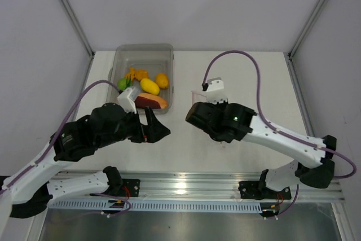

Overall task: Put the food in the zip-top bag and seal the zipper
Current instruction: Pick up the fake fruit from the bin.

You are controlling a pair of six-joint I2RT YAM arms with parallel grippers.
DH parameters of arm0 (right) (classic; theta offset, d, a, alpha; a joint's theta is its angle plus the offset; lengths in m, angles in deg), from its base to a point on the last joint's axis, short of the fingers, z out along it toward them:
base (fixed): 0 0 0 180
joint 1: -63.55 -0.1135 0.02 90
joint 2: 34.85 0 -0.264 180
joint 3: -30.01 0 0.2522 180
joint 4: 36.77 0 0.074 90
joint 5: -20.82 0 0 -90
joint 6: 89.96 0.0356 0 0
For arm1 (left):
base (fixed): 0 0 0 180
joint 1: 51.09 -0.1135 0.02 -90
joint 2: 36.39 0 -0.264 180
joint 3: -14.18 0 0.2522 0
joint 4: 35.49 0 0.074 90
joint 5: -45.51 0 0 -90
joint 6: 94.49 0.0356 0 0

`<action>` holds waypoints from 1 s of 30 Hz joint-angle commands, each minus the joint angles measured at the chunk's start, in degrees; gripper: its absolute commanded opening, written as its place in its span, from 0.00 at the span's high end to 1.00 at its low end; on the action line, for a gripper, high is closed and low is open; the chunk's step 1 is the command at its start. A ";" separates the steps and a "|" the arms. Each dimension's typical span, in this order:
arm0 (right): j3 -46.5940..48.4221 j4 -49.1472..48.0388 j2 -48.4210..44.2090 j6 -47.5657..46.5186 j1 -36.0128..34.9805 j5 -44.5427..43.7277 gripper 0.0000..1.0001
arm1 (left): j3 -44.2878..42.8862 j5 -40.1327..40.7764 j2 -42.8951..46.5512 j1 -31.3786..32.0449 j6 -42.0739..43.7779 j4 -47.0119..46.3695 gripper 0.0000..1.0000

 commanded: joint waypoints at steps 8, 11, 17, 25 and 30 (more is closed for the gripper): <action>-6.11 -19.41 10.04 -14.47 11.72 1.56 1.00 | 4.66 -1.37 -1.02 -20.97 8.12 5.50 0.01; -10.51 -29.08 5.74 -18.61 17.34 12.26 1.00 | 4.31 -5.15 -6.12 -27.57 9.97 3.30 0.00; -21.68 -38.88 -4.29 -21.52 25.44 28.81 1.00 | 0.80 -15.16 -18.69 -37.60 9.80 -2.50 0.00; -25.28 -42.66 -6.67 -22.05 26.05 33.39 1.00 | -10.89 -14.66 -36.26 -44.56 4.00 -1.47 0.01; -25.11 -42.93 -5.62 -22.40 26.14 32.60 1.00 | -19.77 -12.55 -46.90 -48.60 -0.13 -1.72 0.01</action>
